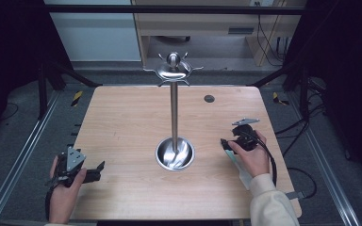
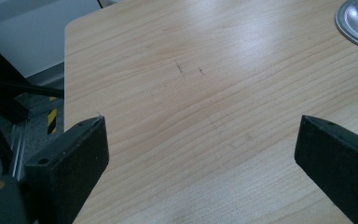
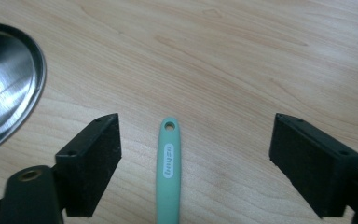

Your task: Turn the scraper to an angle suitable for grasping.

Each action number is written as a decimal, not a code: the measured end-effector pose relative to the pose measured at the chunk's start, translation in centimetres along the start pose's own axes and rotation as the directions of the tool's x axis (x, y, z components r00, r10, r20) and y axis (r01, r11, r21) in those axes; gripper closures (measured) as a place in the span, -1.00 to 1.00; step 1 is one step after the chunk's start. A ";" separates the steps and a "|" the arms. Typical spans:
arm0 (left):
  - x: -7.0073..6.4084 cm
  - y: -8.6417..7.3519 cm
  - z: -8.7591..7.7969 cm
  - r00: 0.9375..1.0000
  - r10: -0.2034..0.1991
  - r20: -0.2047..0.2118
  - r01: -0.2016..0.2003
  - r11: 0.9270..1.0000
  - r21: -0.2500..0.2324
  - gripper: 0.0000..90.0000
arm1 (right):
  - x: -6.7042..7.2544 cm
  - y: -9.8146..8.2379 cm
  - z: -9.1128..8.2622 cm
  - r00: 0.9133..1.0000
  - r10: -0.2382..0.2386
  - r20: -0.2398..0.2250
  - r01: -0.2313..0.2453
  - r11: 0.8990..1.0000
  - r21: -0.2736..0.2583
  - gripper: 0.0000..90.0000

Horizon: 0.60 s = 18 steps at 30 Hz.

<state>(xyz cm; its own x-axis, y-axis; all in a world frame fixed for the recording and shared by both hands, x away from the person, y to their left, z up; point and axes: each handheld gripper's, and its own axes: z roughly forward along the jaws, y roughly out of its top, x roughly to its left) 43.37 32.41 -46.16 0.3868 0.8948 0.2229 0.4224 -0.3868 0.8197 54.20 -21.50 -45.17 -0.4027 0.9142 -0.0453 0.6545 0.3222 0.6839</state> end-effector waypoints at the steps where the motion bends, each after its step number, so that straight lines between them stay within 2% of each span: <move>1: 0.0 0.0 0.0 1.000 -0.002 0.001 0.002 1.000 0.001 -0.94 | 0.2 0.0 0.1 1.000 -0.008 0.006 0.008 1.000 0.006 -0.55; 5: 0.0 0.0 0.0 1.000 -0.002 0.001 0.002 1.000 0.002 -0.94 | 0.6 0.0 0.1 1.000 -0.028 0.007 0.028 1.000 0.007 -0.40; 9: 0.0 0.0 0.0 1.000 0.002 0.001 -0.002 1.000 0.001 -0.94 | 1.0 0.0 0.2 0.998 -0.058 -0.020 0.059 0.998 0.018 -0.03; 10: 0.0 0.0 0.0 1.000 0.002 0.000 -0.002 1.000 0.001 -0.94 | 1.1 -0.1 0.4 0.997 -0.073 -0.039 0.074 0.997 0.019 0.11; 15: 0.0 0.0 0.0 1.000 0.002 0.000 -0.002 1.000 0.003 -0.94 | 1.8 -0.3 1.0 0.985 -0.135 -0.110 0.142 0.988 0.062 0.53; 18: 0.0 0.0 0.0 1.000 0.005 0.000 -0.005 1.000 0.000 -0.94 | 2.1 -0.4 1.3 0.980 -0.156 -0.123 0.165 0.984 0.068 0.74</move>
<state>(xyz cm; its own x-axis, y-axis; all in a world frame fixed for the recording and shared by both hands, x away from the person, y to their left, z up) 43.38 32.36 -46.16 0.3888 0.8930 0.2268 0.4208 -0.3911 0.8185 53.91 -19.42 -46.51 -0.5754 0.8155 -0.0620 0.6207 0.4848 0.6162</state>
